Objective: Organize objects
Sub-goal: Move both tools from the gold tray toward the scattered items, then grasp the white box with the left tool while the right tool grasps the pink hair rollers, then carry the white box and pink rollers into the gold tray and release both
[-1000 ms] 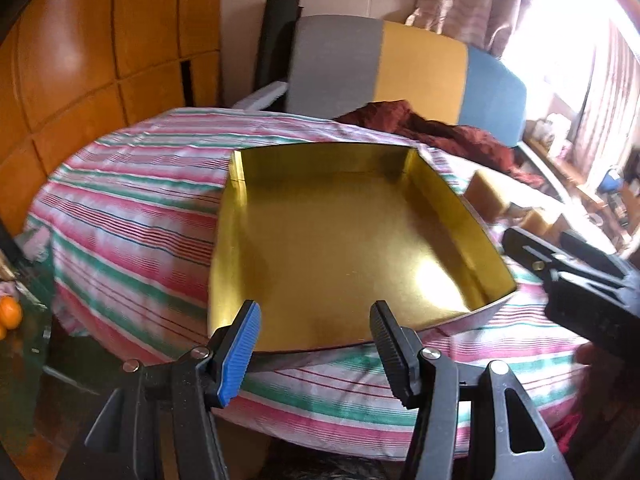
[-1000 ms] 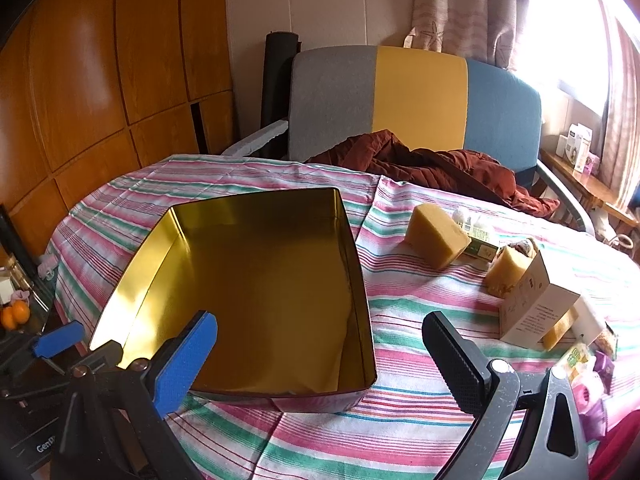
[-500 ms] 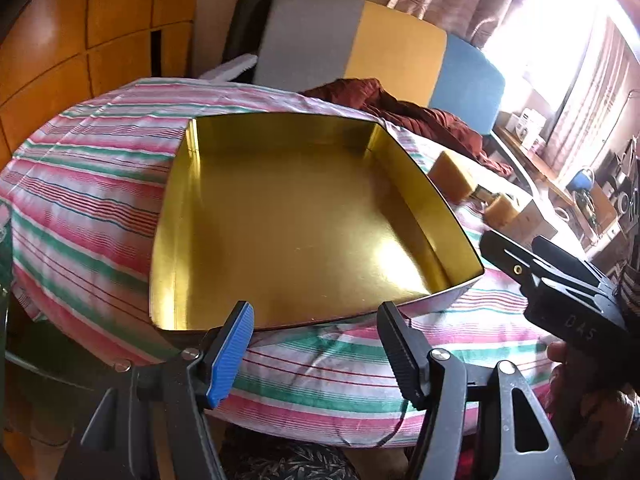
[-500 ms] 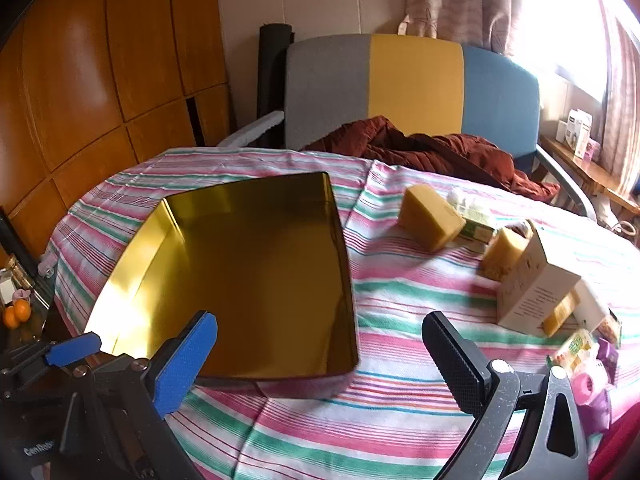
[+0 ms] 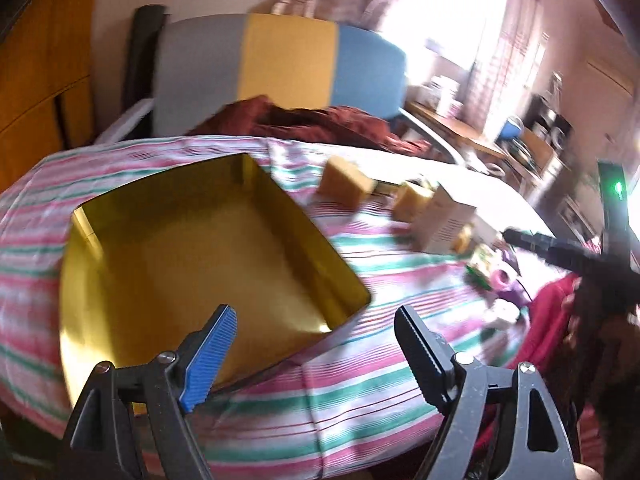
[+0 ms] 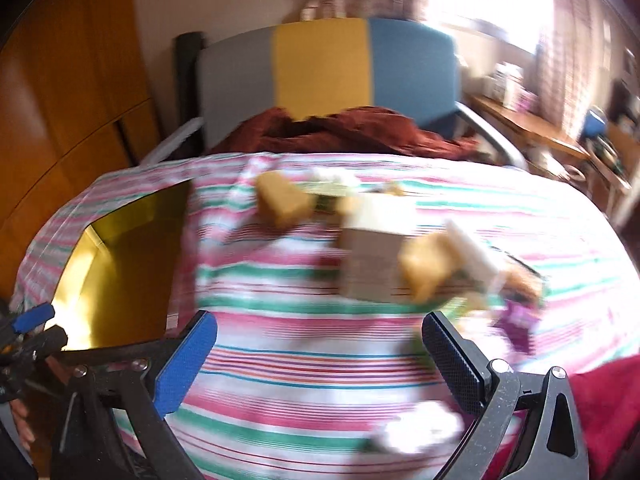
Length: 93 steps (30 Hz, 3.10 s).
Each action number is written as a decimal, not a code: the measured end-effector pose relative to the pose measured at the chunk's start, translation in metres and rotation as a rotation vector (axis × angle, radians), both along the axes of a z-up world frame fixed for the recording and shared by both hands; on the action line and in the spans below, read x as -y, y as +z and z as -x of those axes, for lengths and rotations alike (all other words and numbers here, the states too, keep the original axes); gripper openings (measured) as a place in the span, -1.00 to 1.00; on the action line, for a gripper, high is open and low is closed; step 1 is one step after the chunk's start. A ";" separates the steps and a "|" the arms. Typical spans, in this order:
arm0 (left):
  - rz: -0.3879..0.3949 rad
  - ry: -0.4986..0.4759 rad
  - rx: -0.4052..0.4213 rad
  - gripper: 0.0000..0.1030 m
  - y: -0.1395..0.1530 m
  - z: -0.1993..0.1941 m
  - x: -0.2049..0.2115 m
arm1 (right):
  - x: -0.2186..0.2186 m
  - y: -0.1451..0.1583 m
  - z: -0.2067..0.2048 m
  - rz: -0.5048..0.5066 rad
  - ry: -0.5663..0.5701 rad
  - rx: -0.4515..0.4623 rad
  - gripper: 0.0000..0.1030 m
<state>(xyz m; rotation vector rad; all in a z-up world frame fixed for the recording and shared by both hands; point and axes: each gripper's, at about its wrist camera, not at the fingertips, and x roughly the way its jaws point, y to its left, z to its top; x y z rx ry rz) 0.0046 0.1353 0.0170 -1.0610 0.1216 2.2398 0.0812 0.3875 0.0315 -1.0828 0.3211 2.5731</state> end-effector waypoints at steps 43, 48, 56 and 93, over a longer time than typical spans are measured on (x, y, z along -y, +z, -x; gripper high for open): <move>0.077 -0.247 0.051 0.16 -0.064 0.053 -0.275 | -0.157 -0.023 -0.070 0.422 -0.296 -0.178 1.00; 0.036 -0.266 0.035 -0.01 -0.054 0.048 -0.250 | -0.155 -0.031 -0.056 0.458 -0.236 -0.083 1.00; -0.014 -0.279 0.035 -0.01 -0.035 0.035 -0.199 | -0.132 -0.063 -0.002 0.383 -0.052 0.308 1.00; 0.057 0.312 -0.062 -0.01 -0.003 0.096 0.103 | 0.138 -0.015 0.110 0.269 0.568 0.125 0.39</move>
